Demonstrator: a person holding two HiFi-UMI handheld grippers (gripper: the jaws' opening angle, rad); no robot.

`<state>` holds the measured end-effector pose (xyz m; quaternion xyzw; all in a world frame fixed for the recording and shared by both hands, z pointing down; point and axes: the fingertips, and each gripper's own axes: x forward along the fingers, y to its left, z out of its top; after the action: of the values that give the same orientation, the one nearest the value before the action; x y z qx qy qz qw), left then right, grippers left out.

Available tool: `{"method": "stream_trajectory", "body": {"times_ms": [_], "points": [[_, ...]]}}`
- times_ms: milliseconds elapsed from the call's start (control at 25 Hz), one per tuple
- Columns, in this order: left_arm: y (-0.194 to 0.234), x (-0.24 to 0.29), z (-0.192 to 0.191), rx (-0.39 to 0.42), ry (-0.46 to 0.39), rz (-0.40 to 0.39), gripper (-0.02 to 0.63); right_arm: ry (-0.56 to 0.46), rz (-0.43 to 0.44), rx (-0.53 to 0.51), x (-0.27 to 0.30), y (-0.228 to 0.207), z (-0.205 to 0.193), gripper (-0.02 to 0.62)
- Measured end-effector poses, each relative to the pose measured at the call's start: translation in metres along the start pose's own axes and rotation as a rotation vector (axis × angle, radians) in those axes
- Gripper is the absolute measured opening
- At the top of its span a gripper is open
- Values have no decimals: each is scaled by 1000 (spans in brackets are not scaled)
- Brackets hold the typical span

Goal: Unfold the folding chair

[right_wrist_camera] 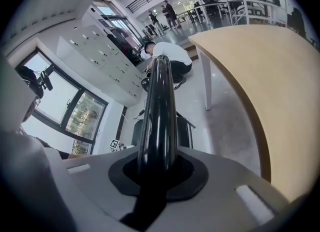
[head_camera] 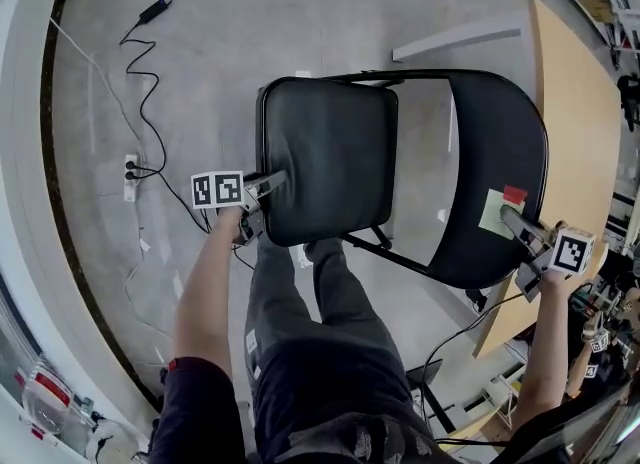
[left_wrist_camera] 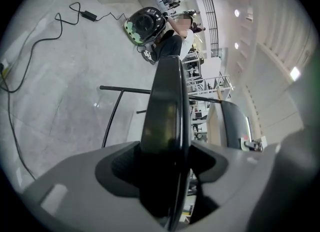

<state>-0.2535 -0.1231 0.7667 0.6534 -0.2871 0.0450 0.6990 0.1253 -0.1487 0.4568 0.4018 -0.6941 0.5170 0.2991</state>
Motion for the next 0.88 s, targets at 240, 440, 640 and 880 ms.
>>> {"method": "stream_trajectory", "body": {"times_ms": [240,440,640,880], "points": [[10,4,4,-1,-12,43,308,-8,35,16,-6,-8,-2,54],[60,-4,12,-16,-31,59,327,1,58,24,34,5,-5,55],[80,-6,18,-18,-42,69,341,-1,68,41,43,8,-7,55],[115,-9,23,-7,-74,90,345,-7,74,64,68,14,-16,57]]}}
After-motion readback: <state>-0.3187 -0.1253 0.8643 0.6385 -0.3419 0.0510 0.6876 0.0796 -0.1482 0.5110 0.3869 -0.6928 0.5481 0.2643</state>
